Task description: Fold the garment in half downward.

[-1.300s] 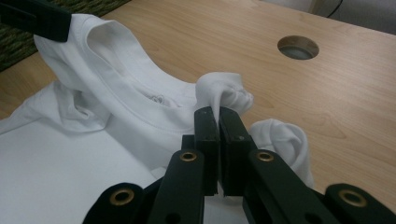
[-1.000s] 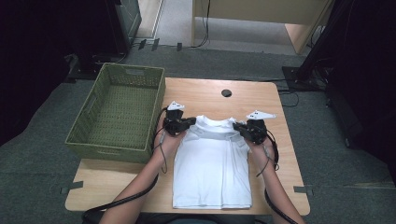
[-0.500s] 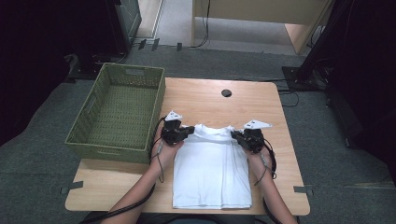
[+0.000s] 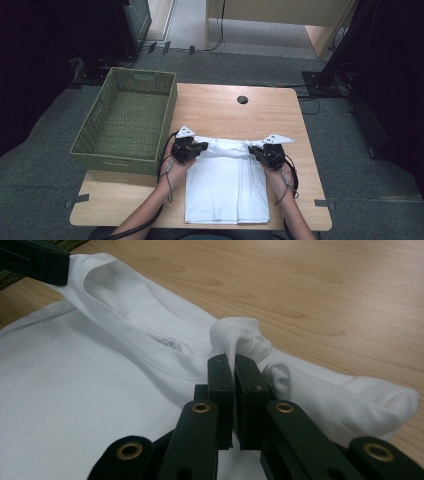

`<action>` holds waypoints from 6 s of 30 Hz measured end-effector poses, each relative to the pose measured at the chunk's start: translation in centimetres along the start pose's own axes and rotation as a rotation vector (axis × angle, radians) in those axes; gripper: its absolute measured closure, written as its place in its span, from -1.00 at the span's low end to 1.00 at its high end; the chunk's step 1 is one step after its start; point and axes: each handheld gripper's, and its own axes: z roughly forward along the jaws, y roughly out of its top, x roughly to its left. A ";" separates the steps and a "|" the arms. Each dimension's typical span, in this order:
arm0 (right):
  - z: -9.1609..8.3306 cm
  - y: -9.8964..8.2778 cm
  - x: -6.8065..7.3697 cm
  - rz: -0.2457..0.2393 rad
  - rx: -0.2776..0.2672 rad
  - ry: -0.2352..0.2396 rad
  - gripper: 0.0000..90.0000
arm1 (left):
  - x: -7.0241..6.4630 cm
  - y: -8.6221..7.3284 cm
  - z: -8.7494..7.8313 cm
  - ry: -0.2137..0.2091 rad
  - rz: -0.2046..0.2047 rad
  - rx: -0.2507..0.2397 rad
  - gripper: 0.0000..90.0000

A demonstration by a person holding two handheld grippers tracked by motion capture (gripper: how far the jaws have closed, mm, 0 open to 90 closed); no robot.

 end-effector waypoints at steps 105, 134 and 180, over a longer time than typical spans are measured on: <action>3.3 1.3 -2.1 0.015 0.000 -0.029 0.96 | 2.9 1.5 3.4 0.054 -0.043 0.045 0.99; -0.4 -1.2 1.0 0.030 0.005 0.010 0.96 | -0.3 -1.0 -1.1 -0.017 -0.030 0.019 0.99; -0.5 -3.8 1.5 -0.003 0.067 0.023 0.94 | 0.1 -3.5 0.0 -0.025 -0.050 0.145 0.96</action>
